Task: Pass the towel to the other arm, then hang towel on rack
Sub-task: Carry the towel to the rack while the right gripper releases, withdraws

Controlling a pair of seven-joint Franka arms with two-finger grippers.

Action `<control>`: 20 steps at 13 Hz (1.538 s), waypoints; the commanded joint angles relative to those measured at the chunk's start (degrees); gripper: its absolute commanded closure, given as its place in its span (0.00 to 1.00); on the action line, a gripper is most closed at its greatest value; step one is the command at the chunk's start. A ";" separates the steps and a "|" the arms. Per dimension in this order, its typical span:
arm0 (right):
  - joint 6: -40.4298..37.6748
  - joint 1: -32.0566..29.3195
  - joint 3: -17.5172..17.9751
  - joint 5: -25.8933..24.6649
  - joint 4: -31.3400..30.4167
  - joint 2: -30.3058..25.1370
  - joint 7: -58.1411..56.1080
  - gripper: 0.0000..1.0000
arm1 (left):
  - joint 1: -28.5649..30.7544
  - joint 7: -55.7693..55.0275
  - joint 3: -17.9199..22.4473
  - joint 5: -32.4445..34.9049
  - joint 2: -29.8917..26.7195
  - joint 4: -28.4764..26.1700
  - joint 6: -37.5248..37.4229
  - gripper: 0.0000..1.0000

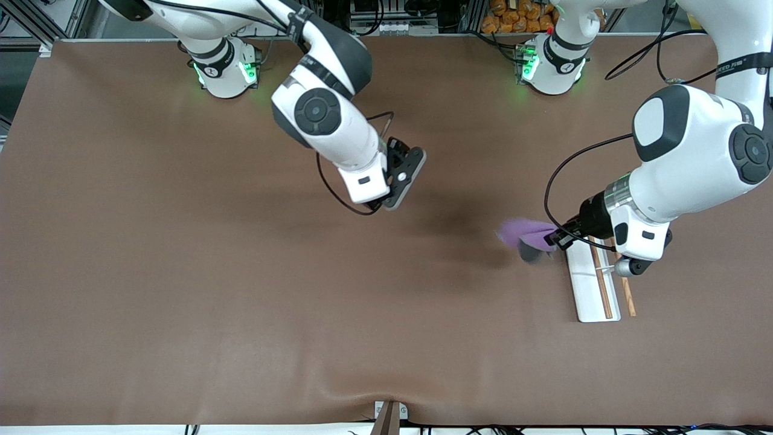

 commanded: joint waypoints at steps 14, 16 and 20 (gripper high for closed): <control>-23.23 -40.02 0.33 -10.88 -8.83 -20.16 0.33 0.00 | 11.62 33.55 -0.30 8.23 1.07 1.72 -3.76 1.00; -25.41 -41.10 -0.98 -10.88 -10.16 -24.92 0.51 0.00 | 13.73 37.93 -0.30 8.23 1.51 1.72 -3.76 1.00; -28.32 -26.37 -22.04 -9.57 -9.98 -30.98 0.60 0.00 | 16.81 43.04 -0.39 8.23 2.38 1.63 -3.76 1.00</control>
